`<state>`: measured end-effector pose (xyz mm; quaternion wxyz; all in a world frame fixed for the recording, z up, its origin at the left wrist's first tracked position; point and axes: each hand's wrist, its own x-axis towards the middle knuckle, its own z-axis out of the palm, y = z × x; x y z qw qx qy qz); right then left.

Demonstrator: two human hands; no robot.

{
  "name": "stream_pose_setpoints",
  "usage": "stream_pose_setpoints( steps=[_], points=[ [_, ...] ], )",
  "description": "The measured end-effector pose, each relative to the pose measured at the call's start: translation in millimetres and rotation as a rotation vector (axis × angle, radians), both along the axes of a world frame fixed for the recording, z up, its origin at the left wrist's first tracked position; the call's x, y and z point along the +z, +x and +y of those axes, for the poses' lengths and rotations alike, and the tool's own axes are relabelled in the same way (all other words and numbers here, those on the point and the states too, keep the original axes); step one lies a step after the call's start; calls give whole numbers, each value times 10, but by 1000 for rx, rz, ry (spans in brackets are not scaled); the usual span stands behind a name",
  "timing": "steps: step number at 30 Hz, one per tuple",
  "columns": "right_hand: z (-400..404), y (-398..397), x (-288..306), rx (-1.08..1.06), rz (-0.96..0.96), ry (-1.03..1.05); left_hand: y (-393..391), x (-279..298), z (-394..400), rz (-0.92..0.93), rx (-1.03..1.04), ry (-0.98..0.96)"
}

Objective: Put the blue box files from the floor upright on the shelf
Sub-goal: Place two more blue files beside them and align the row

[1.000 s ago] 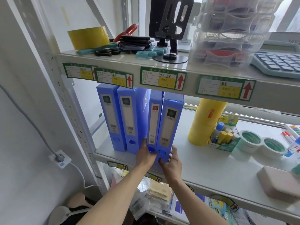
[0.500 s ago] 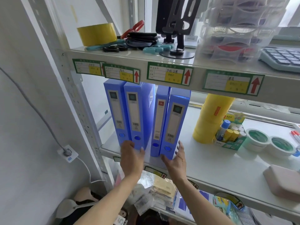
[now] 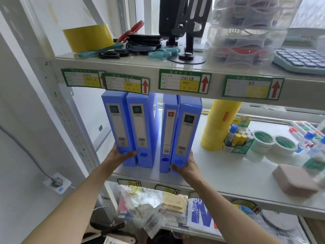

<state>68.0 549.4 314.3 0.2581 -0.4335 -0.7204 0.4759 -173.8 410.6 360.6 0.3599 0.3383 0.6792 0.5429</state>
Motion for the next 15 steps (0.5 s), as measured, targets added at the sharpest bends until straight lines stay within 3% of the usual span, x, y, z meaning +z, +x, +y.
stream_pose_setpoints(
  steps=[10,15],
  points=[
    [77,-46,-3,75,-34,-63,65,33,46,-99,-81,10],
    [42,-100,12,52,-71,-32,180,-2,63,0,-27,15]
  ],
)
